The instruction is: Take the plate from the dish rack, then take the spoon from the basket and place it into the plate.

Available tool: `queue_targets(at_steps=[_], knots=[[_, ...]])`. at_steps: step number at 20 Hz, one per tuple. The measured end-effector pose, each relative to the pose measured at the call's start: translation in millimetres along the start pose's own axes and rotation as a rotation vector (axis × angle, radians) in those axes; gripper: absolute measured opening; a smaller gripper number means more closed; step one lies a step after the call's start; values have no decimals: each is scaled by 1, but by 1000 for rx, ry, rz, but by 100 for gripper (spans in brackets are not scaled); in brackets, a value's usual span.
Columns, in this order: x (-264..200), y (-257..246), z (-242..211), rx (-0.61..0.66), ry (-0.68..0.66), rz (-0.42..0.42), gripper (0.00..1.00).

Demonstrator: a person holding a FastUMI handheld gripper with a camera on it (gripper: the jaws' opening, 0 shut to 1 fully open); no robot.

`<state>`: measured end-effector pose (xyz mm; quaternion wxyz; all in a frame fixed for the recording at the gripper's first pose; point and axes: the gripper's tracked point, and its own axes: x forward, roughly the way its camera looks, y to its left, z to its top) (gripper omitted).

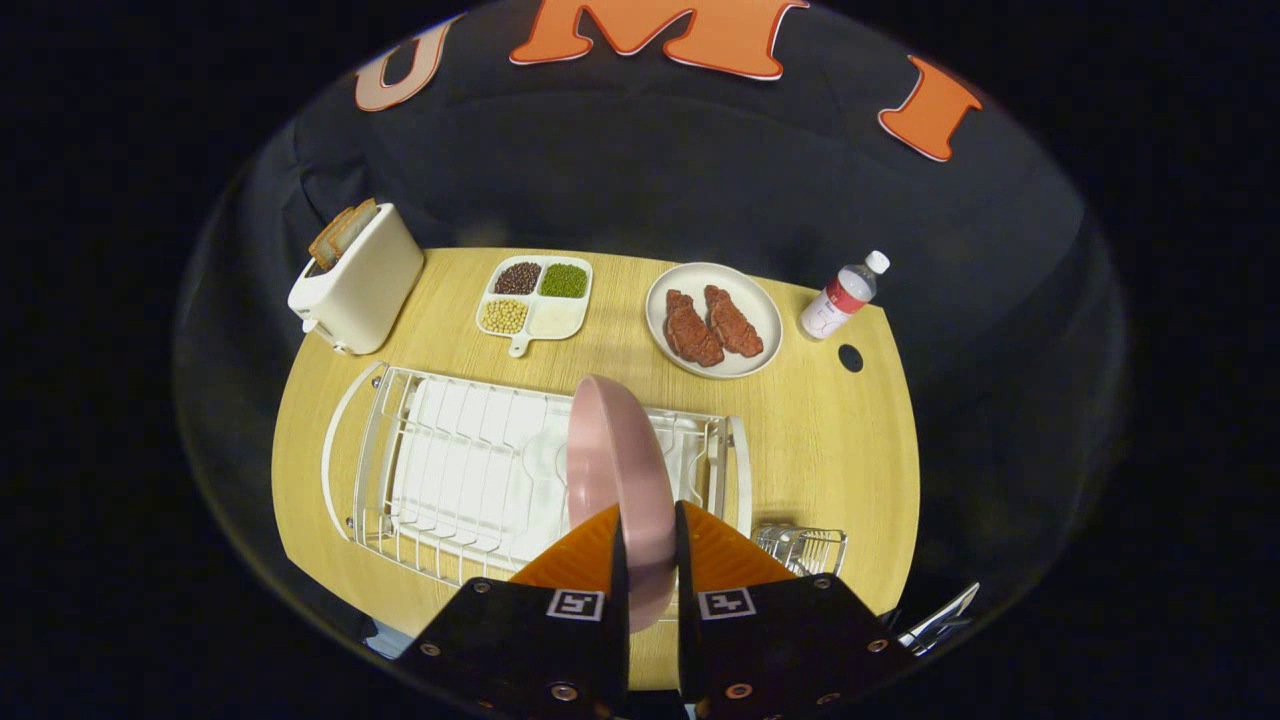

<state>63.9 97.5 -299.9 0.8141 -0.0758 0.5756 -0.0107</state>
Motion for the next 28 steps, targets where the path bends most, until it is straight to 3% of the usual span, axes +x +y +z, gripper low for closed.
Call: queue_targets(at_steps=[11,15,28], knots=[[-51,-4,-12,108,-62,201,14],[-61,-15,-46,139,-50,274,14],[-46,-35,-186,188,97,347,14]])
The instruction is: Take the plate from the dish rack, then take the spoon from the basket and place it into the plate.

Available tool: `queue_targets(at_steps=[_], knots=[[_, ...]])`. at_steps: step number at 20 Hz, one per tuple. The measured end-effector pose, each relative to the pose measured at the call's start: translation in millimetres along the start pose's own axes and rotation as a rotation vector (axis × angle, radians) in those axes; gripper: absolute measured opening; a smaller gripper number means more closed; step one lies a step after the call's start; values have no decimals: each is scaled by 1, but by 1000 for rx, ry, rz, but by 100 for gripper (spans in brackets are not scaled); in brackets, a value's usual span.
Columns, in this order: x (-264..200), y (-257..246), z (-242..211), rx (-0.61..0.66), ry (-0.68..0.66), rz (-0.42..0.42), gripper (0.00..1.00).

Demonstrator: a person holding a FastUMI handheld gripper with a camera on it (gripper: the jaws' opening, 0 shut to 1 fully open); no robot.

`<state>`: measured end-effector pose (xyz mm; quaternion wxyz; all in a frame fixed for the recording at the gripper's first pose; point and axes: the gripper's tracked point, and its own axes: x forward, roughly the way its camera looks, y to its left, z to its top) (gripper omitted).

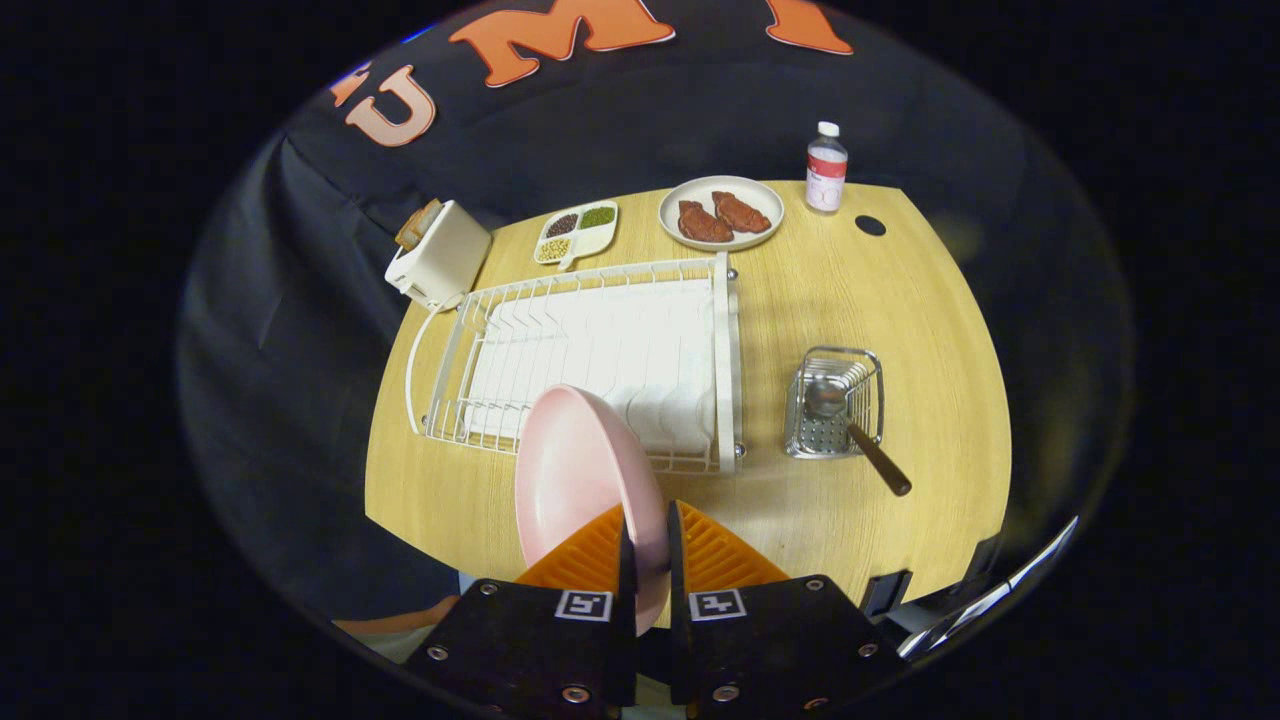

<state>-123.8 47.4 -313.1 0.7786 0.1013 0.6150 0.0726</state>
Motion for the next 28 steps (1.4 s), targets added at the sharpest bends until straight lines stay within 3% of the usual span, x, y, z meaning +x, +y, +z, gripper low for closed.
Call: queue_targets(at_steps=[9,13,18,22,25,28], knots=[[39,-20,-66,2,93,13,14],[58,-35,-83,6,109,-18,14],[70,-30,-85,61,72,31,18],[64,-38,-65,107,-15,27,39],[57,-62,-45,118,-123,-37,54],[49,-83,-28,123,-223,-96,61]])
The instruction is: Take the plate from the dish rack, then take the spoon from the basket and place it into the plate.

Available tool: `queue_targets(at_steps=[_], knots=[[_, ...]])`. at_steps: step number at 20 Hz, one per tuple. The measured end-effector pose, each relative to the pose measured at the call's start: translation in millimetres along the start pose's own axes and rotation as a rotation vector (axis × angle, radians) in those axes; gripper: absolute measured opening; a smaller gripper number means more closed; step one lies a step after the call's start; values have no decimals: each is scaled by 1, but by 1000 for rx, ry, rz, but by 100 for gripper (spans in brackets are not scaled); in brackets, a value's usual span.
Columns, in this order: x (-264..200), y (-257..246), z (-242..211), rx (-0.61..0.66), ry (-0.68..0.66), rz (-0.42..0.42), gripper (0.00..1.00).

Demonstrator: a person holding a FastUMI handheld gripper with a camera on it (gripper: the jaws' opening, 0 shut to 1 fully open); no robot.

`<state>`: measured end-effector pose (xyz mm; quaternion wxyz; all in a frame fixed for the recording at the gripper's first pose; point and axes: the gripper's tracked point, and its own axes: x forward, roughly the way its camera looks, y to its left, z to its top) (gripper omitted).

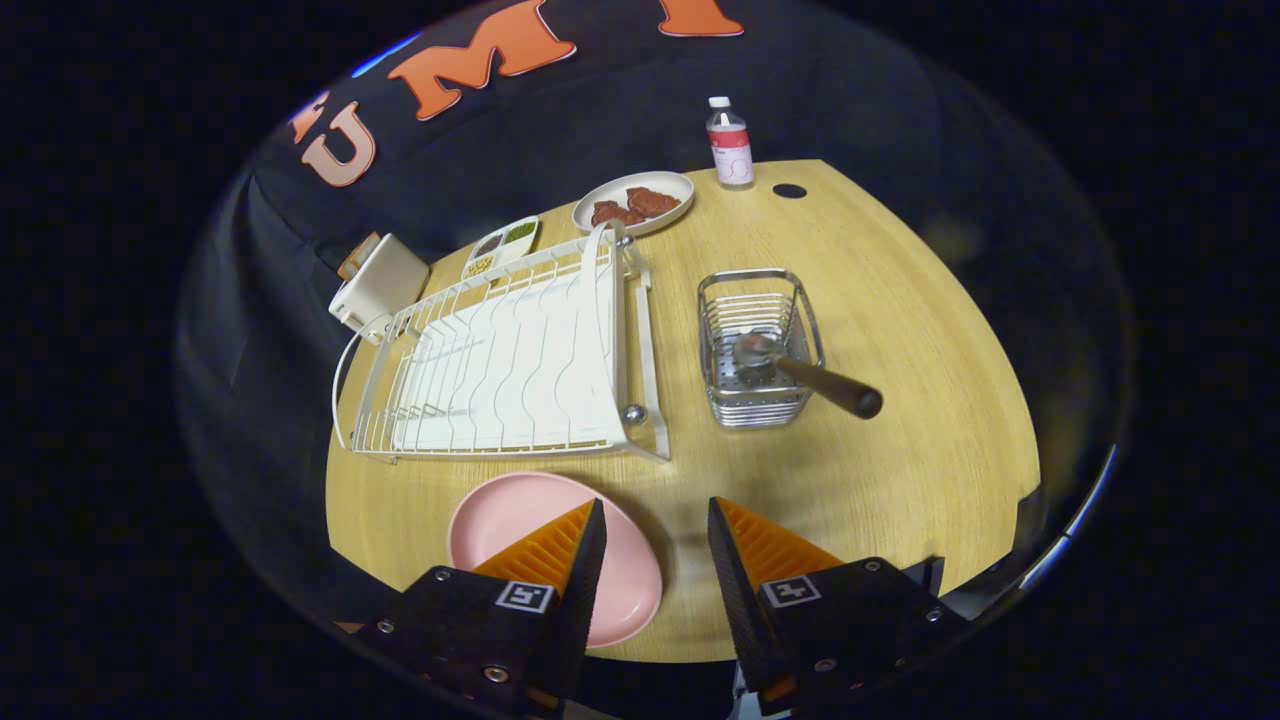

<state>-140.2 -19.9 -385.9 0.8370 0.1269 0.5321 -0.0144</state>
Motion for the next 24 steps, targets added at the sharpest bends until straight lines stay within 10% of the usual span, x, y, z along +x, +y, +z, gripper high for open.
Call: queue_targets(at_steps=[10,24], knots=[[4,-58,38,41,-250,-132,61],[16,-54,72,-75,-415,-141,22]])
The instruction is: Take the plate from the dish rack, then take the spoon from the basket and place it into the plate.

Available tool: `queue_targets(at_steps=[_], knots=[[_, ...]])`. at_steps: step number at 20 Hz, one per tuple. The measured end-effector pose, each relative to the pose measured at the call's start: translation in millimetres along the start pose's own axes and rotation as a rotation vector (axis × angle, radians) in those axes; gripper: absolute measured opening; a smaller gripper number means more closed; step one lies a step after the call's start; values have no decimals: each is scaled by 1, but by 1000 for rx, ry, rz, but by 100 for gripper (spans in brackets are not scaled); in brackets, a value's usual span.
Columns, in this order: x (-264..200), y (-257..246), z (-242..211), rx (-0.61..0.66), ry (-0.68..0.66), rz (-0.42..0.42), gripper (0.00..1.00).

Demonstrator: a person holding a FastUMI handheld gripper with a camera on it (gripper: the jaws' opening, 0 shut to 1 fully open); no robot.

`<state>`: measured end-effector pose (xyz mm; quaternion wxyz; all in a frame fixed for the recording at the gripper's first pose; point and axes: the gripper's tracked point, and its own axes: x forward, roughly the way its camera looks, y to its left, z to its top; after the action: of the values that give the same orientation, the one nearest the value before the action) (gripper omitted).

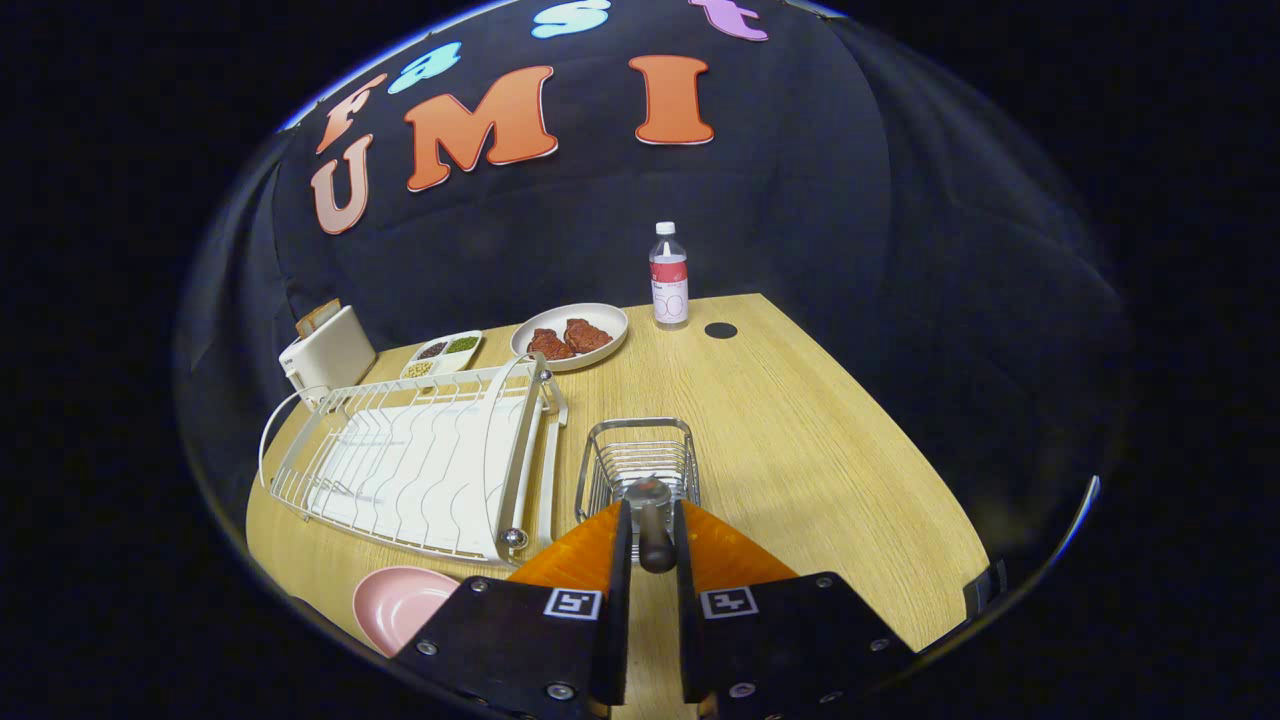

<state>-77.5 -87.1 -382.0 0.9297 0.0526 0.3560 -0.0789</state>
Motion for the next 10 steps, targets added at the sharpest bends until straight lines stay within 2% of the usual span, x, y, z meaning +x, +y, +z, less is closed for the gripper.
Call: queue_targets(at_steps=[1,2,7,10], knots=[[0,3,1,6,-1,9,16],[1,3,1,2,-4,10,15],[0,6,9,-39,-15,9,12],[3,6,31,-50,-44,-6,12]])
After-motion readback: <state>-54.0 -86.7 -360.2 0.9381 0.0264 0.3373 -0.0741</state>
